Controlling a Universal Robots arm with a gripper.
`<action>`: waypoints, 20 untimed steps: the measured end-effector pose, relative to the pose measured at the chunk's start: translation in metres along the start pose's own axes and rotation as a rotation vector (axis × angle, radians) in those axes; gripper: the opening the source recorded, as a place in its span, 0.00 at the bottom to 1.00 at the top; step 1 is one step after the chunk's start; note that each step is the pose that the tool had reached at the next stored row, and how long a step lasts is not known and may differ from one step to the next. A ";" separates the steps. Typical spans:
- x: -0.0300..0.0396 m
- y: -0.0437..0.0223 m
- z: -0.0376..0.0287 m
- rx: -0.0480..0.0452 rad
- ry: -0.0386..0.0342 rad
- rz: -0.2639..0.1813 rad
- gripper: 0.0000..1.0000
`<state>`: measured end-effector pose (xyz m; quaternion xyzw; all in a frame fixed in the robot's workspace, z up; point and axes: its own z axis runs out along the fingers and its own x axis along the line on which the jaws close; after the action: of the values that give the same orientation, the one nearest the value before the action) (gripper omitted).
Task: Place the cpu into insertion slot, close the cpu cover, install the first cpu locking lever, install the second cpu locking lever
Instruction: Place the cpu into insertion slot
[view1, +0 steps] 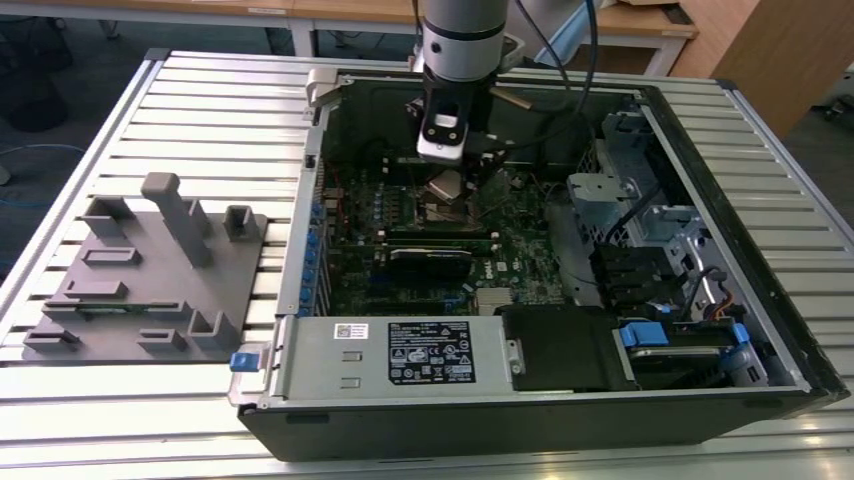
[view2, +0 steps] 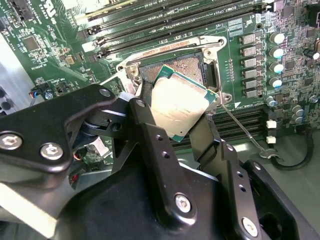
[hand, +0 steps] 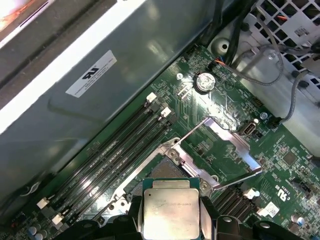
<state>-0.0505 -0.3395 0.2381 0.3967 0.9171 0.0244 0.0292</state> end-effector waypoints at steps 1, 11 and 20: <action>0.0000 0.0000 0.0001 0.0005 -0.0008 0.012 0.54; 0.0000 0.0000 0.0001 0.0016 -0.0031 0.044 0.54; 0.0000 0.0001 0.0002 0.0021 -0.0042 0.062 0.54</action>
<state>-0.0505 -0.3395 0.2379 0.4250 0.9044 0.0235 0.0300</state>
